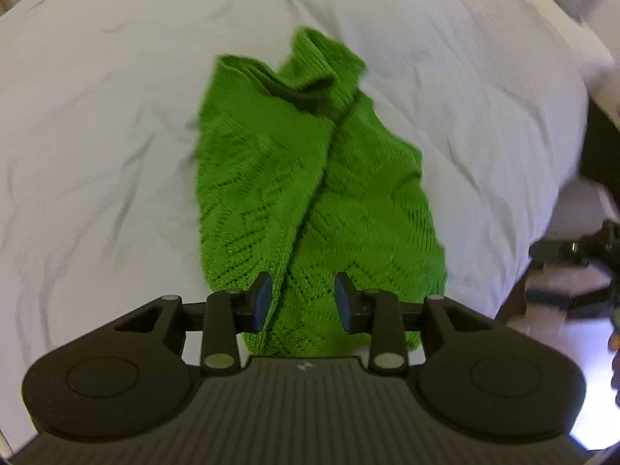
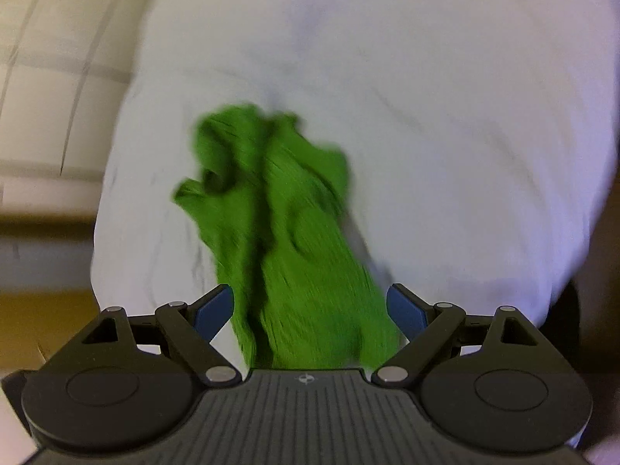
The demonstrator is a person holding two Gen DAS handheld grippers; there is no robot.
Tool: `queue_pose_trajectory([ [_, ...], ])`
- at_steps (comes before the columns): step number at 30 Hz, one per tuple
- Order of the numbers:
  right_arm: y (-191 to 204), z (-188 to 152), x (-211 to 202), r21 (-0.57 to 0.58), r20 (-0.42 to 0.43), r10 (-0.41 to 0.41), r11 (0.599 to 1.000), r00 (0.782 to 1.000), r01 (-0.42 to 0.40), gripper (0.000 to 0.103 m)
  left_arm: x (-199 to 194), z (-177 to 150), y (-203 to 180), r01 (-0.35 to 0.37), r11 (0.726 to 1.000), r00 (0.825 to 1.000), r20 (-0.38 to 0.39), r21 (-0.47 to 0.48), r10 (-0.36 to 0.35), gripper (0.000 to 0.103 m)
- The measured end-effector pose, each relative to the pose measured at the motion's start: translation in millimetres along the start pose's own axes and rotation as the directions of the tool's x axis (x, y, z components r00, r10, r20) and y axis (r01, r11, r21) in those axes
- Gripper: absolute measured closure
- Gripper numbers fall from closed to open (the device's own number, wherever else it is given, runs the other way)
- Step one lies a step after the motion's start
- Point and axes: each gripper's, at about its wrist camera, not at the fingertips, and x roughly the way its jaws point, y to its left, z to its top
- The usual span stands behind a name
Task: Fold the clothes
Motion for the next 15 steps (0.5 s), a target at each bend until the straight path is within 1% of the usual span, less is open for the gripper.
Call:
queue_pose_trajectory([
  [2,-30.0,-22.7,7.8,0.158,-0.007,0.042,0.987,0.999,-0.04,0.015,11.9,2.0,0.9,0.008,0.999,1.0,-0.027,0.039,-0.007,0.07],
  [3,-42.5,-33.5,12.0,0.237,0.001,0.074,0.969,0.997,-0.072,0.015,18.1,4.1,0.5,0.011,0.998,0.999,-0.037,0.059,-0.009,0.07],
  [4,-55.0,-44.4,16.3,0.315,0.013,0.106,0.943,0.994,-0.104,0.015,24.2,6.2,0.0,0.014,0.997,0.999,-0.045,0.078,-0.011,0.069],
  [6,-76.3,-63.8,28.6,0.445,0.036,0.155,0.882,0.987,-0.154,0.016,35.5,11.6,-1.9,0.016,0.993,0.998,-0.055,0.114,-0.009,0.063],
  [8,-84.7,-77.6,41.3,0.51,0.065,0.189,0.837,0.98,-0.196,0.016,47.8,19.9,-6.0,0.013,0.99,0.998,-0.059,0.142,-0.005,0.061],
  [9,-88.1,-82.1,50.6,0.529,0.079,0.192,0.824,0.978,-0.204,0.016,54.0,24.0,-8.1,0.012,0.988,0.998,-0.06,0.156,-0.002,0.061],
  [11,-92.5,-84.7,68.8,0.547,0.105,0.187,0.809,0.977,-0.214,0.018,67.0,31.4,-12.6,-0.006,0.982,0.998,-0.057,0.187,0.017,0.061],
  [13,-101.8,-86.4,87.0,0.578,0.134,0.184,0.784,0.974,-0.228,0.019,80.8,38.4,-17.2,-0.027,0.976,0.998,-0.051,0.218,0.039,0.06],
  [15,-105.5,-87.1,106.4,0.589,0.158,0.166,0.775,0.973,-0.228,0.019,96.9,43.9,-23.9,-0.054,0.966,0.997,-0.045,0.253,0.068,0.058],
])
